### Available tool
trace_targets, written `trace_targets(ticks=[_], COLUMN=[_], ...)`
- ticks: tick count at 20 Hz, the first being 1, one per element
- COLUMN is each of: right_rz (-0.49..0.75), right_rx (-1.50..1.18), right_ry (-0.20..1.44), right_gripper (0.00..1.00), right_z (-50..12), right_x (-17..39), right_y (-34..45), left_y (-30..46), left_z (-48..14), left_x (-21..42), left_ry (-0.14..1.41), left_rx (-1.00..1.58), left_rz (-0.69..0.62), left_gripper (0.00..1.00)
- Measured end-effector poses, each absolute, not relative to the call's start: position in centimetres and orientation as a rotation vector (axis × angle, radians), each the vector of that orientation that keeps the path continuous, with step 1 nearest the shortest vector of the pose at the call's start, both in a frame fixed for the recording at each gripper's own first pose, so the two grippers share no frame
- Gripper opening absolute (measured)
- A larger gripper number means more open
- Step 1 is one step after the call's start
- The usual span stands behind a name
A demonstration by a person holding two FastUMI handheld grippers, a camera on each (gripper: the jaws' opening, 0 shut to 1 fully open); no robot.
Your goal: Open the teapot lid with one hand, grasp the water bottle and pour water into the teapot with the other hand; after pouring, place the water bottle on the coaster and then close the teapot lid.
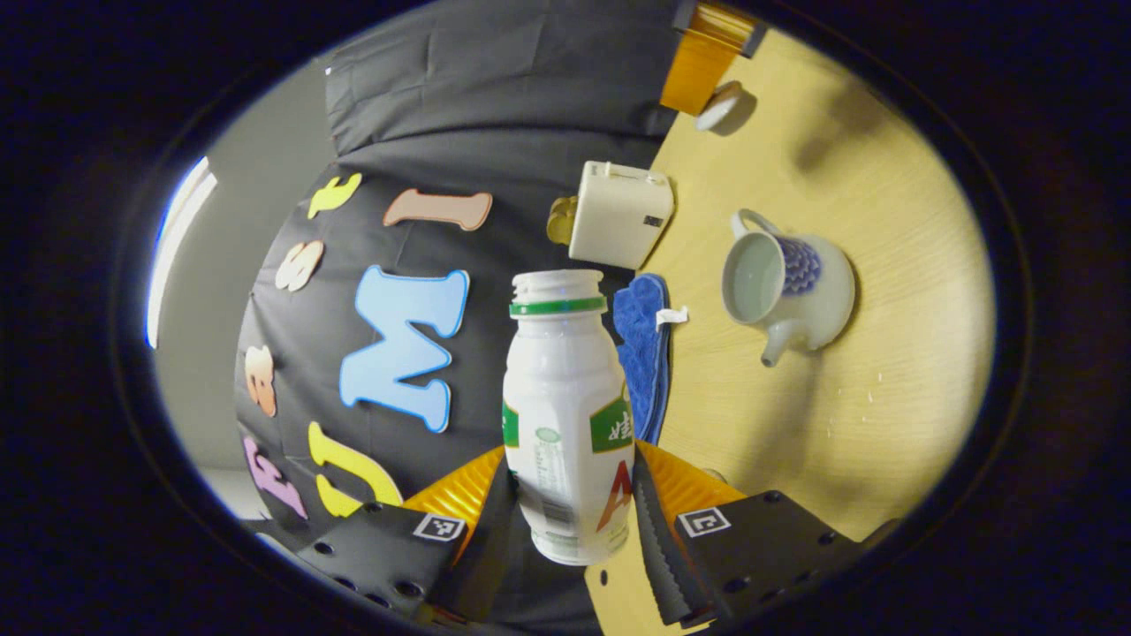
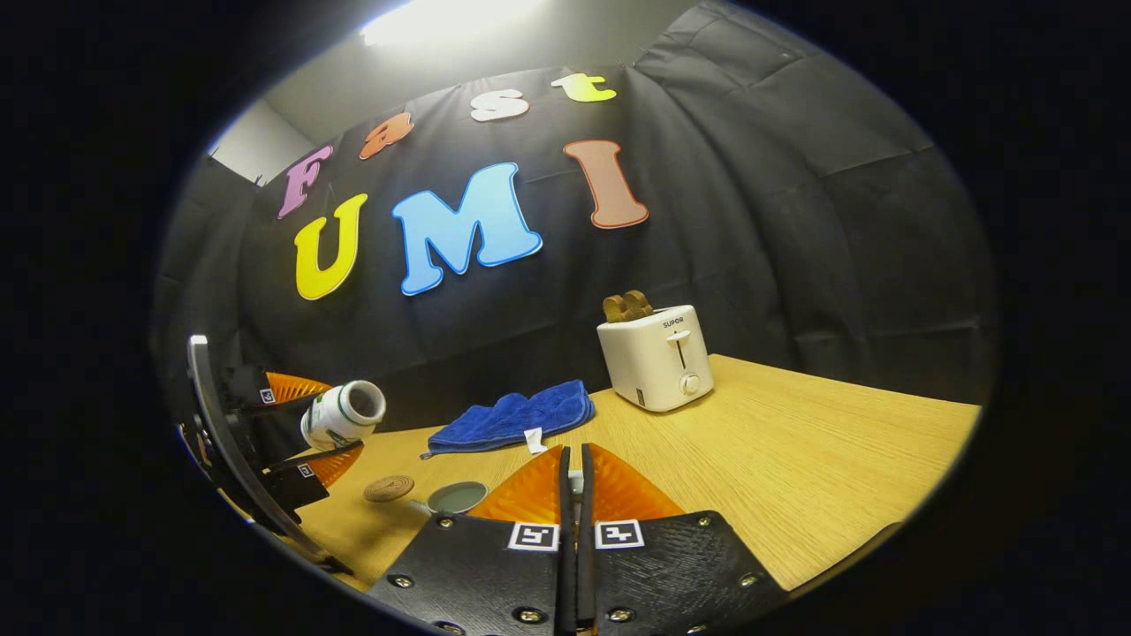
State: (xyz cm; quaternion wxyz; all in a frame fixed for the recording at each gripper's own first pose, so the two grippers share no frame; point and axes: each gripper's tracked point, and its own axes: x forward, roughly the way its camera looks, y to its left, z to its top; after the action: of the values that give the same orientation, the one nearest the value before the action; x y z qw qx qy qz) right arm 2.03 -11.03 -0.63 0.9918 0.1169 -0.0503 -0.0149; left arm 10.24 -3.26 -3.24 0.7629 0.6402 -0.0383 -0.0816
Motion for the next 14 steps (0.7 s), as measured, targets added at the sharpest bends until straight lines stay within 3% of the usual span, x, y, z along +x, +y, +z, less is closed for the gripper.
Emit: trace_targets(ticks=[2, 4, 5, 6, 13, 14], right_rz=[-0.017, -0.013, -0.011, -0.010, 0.008, 0.014], right_rx=[0.223, 0.208, 0.202, 0.198, 0.149, 0.137], right_ry=[-0.103, -0.102, -0.099, -0.096, -0.082, -0.081], right_gripper=[0.00, 0.00, 0.01, 0.00, 0.01, 0.00], right_z=[-0.5, -0.5, -0.5, -0.5, 0.1, 0.3], right_x=[2.2, 2.2, 2.4, 2.5, 3.5, 3.6], right_y=[-10.6, -10.3, -10.2, -10.1, -8.2, -7.7], left_y=[-3.0, -2.7, -2.5, -2.3, -1.6, -1.5], left_z=[-2.8, -2.5, -2.6, -2.9, -4.5, -4.6], left_x=[9.6, 9.0, 8.9, 8.8, 9.0, 9.2], left_ry=[-0.090, -0.097, -0.094, -0.086, -0.035, -0.034], left_rx=[1.284, 1.180, 1.130, 1.081, 0.711, 0.652], left_rz=[-0.167, -0.156, -0.156, -0.153, -0.149, -0.144], left_gripper=[0.78, 0.72, 0.77, 0.72, 0.72, 0.77])
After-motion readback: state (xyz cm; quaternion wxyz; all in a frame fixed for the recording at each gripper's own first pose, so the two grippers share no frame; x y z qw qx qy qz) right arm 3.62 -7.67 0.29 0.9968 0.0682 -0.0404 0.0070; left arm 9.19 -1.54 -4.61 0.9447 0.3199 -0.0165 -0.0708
